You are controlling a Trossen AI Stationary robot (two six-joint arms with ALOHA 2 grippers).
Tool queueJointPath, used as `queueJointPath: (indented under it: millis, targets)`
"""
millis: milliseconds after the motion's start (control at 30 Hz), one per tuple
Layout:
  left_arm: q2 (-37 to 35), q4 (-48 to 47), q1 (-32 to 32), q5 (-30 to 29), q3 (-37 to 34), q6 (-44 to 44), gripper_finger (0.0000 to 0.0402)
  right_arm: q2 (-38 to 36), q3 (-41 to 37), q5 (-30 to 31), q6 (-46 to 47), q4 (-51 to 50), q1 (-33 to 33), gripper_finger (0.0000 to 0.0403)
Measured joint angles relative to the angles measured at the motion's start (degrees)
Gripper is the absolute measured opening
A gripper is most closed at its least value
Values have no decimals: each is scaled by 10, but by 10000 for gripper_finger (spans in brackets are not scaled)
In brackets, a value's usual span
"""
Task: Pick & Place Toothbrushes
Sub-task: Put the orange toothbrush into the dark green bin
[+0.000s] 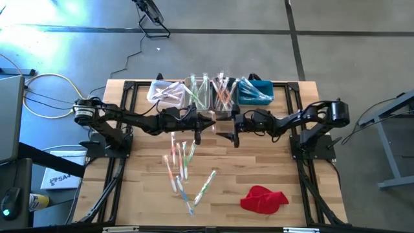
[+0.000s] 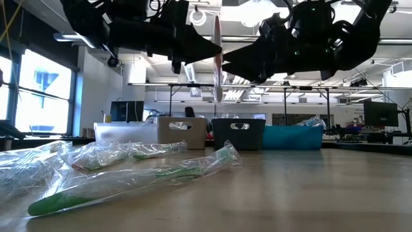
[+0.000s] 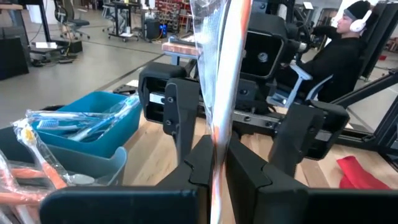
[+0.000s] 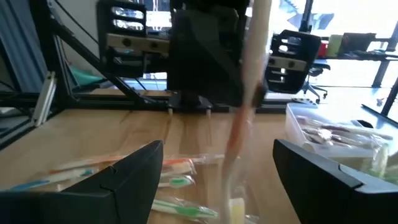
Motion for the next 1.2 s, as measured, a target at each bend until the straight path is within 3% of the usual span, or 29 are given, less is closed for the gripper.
queueJointPath:
  millis: [733,1200]
  targets:
    - [0,25,0,4,0,-4,22,0,0,31,-4,14,14,298]
    - [37,33,0,30,31,9,22,0,0,32,-10,1,14,293]
